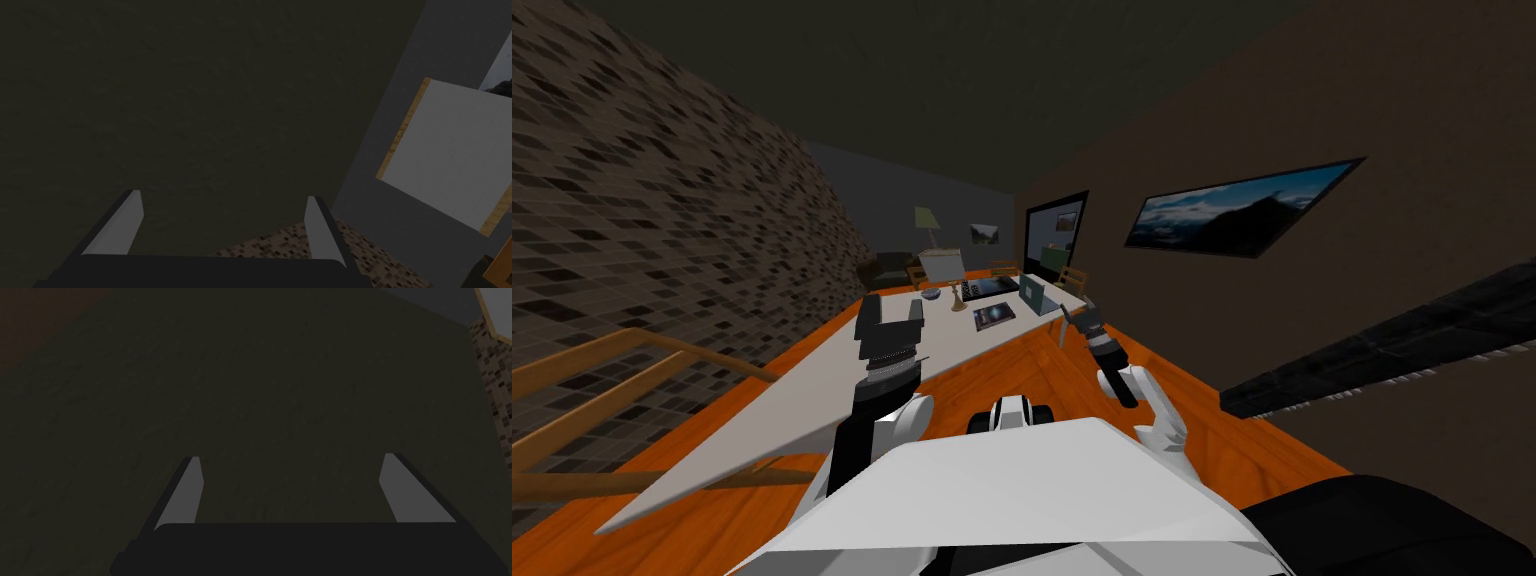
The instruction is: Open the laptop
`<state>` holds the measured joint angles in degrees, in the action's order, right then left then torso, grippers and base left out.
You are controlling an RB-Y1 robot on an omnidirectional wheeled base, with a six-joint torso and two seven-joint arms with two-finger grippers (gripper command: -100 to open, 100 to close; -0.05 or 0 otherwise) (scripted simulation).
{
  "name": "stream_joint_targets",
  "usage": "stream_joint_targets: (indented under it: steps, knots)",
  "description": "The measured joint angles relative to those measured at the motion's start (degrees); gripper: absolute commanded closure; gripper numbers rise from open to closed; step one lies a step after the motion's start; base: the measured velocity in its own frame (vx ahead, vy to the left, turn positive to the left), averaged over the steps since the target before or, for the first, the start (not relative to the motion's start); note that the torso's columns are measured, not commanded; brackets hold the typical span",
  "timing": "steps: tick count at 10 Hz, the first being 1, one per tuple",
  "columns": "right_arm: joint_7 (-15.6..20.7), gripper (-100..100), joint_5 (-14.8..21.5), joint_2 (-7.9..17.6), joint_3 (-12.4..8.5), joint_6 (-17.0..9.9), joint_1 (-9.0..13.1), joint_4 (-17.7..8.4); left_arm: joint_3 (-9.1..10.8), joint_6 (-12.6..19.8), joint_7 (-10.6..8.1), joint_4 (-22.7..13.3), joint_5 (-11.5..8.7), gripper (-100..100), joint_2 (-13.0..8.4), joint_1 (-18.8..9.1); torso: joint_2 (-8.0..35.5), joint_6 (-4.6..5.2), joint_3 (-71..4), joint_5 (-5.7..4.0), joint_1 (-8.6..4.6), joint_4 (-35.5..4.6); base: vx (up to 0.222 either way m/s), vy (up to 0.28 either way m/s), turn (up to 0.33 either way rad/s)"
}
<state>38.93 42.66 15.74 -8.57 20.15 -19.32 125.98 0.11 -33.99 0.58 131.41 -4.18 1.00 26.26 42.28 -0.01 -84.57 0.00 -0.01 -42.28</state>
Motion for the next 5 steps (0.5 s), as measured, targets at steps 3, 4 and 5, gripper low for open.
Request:
stream_joint_targets:
  steps: [3,4,5]
  knots:
    - [3.3,-100,4.8,0.8,-0.6,0.2,0.6,-1.3,0.00,0.0,0.00,0.0,0.0,0,0.0,0.0,0.0,0.02,0.0,0.01,0.02,0.0,0.028,-0.004,0.110]
    - [4.7,-100,6.5,1.1,-0.7,0.1,0.9,-1.8,0.00,0.0,0.00,0.0,0.0,0,0.0,0.0,0.0,0.00,0.0,0.01,0.03,0.0,0.028,-0.004,0.059]
    - [5.7,-100,8.2,1.4,-0.8,0.0,1.1,-2.0,0.00,0.0,0.00,0.0,0.0,0,0.0,0.0,0.0,0.03,0.0,0.01,0.01,0.0,0.030,-0.005,0.096]
